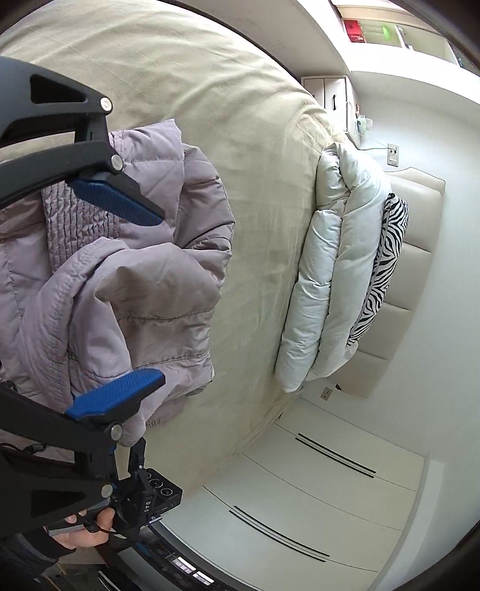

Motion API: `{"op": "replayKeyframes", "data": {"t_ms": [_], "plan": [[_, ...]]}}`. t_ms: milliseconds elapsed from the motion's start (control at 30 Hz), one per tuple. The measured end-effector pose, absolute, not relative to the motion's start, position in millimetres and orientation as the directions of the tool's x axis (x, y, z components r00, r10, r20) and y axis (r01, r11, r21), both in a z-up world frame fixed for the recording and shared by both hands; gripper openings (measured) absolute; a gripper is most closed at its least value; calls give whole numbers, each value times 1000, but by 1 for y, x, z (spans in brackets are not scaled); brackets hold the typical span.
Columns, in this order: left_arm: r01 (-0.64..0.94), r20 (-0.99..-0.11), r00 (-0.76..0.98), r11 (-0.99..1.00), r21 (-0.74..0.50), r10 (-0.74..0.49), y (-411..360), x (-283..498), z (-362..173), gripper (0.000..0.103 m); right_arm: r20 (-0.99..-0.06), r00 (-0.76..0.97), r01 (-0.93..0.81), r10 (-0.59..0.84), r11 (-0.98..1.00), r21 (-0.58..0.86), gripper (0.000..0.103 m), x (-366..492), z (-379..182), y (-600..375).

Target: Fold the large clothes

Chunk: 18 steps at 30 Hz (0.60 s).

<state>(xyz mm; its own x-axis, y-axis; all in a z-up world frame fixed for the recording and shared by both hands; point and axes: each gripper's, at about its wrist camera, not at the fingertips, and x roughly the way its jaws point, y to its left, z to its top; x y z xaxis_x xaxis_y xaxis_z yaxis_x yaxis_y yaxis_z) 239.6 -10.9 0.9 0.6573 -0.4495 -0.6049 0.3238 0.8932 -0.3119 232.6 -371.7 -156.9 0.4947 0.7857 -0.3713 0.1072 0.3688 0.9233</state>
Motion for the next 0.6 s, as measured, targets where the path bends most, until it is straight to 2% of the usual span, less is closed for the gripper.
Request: {"op": "replayKeyframes", "data": {"t_ms": [67, 200, 233, 267, 333, 367, 500, 600], "plan": [[357, -659, 608, 894, -271, -442, -30, 248, -12, 82, -395, 474, 158, 787, 366, 917, 58, 239, -168, -368], [378, -737, 543, 901, -213, -402, -59, 252, -56, 82, -433, 469, 147, 770, 416, 898, 59, 260, -173, -356], [365, -741, 545, 906, -212, -393, -61, 254, -64, 82, -465, 471, 133, 749, 461, 877, 50, 265, -170, -353], [349, -742, 551, 913, -211, -382, -61, 256, -70, 82, -500, 478, 123, 722, 509, 852, 31, 269, -167, -350], [319, -738, 557, 919, -232, -380, -61, 261, -80, 82, -550, 498, 113, 671, 579, 808, 26, 278, -159, -349], [308, -734, 561, 919, -245, -383, -61, 264, -83, 82, -560, 521, 99, 644, 606, 790, 19, 282, -154, -350], [288, -710, 584, 918, -272, -393, -70, 280, -85, 82, -574, 616, 56, 540, 696, 715, 15, 294, -126, -358], [284, -701, 612, 929, -237, -366, -82, 297, -85, 82, -572, 660, 39, 487, 738, 673, 14, 305, -110, -369]]}}
